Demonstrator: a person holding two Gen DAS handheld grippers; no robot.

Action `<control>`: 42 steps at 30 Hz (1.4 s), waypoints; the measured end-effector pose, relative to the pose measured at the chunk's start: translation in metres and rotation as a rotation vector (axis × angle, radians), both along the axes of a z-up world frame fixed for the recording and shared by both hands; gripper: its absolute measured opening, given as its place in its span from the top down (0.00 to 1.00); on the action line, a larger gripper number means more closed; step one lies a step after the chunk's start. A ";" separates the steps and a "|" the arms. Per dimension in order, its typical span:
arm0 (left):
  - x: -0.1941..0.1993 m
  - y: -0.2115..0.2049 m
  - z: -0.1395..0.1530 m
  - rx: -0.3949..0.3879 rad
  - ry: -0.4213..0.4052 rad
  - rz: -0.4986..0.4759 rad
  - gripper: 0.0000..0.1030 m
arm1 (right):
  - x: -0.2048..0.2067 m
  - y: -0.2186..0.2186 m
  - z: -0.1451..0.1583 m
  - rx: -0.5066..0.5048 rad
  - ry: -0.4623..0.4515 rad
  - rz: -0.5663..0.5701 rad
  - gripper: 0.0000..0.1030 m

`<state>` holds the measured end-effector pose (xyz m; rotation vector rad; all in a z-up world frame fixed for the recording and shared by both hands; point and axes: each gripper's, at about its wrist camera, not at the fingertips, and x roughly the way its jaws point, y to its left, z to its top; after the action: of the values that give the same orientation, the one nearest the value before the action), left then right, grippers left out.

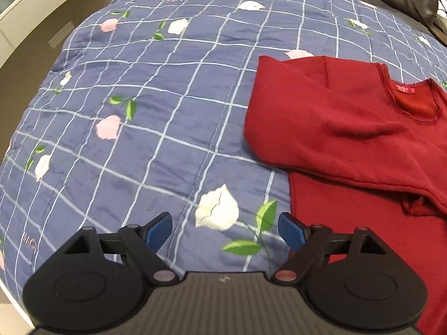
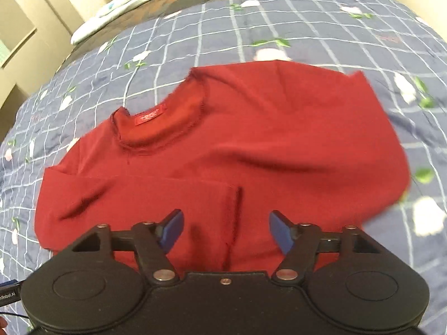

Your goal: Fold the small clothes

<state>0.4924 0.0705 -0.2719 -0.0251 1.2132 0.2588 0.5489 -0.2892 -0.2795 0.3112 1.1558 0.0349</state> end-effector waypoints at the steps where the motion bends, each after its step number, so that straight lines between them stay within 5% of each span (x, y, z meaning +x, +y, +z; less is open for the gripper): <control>1: 0.002 -0.001 -0.004 -0.003 0.000 -0.012 0.16 | 0.006 0.005 -0.005 -0.007 0.023 0.017 0.37; 4: 0.009 -0.002 -0.010 -0.011 0.006 -0.040 0.16 | 0.014 0.012 -0.013 -0.015 0.060 0.022 0.63; 6: 0.011 -0.002 -0.013 -0.018 0.005 -0.053 0.15 | 0.016 0.017 -0.010 -0.025 0.056 0.026 0.92; 9: 0.013 -0.003 -0.015 -0.021 -0.004 -0.068 0.14 | 0.021 0.021 0.010 0.031 0.027 0.038 0.94; 17: 0.017 -0.017 -0.019 0.025 -0.059 -0.109 0.14 | 0.060 0.039 0.143 0.443 -0.216 0.042 0.94; 22: 0.030 -0.035 -0.022 0.087 -0.109 -0.105 0.14 | 0.089 0.075 0.222 0.572 -0.397 0.171 0.94; 26: 0.046 -0.046 -0.019 0.133 -0.148 -0.073 0.14 | 0.103 0.096 0.259 0.621 -0.455 0.253 0.94; 31: 0.065 -0.050 -0.011 0.158 -0.204 -0.019 0.21 | 0.106 0.104 0.269 0.607 -0.448 0.301 0.94; 33: 0.069 -0.046 -0.009 0.178 -0.207 0.022 0.39 | 0.106 0.098 0.266 0.595 -0.440 0.297 0.94; 35: 0.071 -0.038 -0.008 0.177 -0.193 0.068 0.43 | 0.101 0.091 0.262 0.557 -0.438 0.289 0.94; 42: 0.059 -0.010 -0.012 0.156 -0.171 0.147 0.46 | 0.082 0.053 0.196 0.393 -0.312 0.243 0.94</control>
<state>0.5518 0.0600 -0.2844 -0.0004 1.0198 0.4704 0.6310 -0.2362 -0.0835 0.4923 0.8648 0.5123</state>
